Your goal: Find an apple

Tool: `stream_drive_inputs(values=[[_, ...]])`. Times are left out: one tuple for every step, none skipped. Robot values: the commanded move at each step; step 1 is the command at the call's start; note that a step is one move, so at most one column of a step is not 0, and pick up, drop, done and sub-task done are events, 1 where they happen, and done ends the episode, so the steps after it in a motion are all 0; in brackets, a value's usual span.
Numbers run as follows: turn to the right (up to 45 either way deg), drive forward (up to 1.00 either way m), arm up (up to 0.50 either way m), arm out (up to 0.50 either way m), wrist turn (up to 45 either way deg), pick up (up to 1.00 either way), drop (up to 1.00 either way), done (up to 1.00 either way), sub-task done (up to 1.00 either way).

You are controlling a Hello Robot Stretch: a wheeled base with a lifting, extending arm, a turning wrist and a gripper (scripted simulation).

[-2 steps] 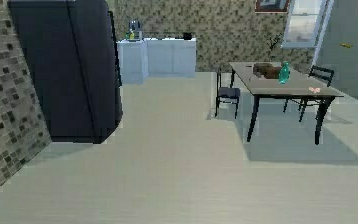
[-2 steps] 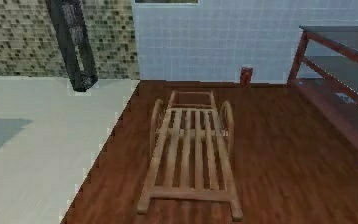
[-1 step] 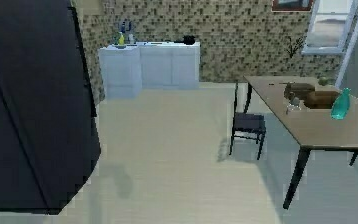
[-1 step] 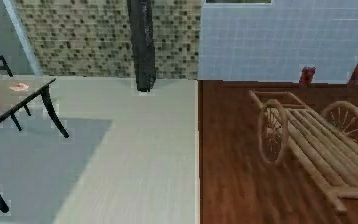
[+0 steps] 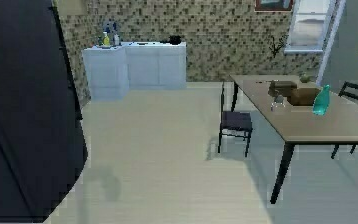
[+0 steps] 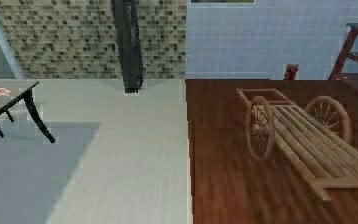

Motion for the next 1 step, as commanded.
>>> stream_drive_inputs(values=[[0.0,1.00,0.00,0.00,0.0,0.00,0.00,0.00,0.00]])
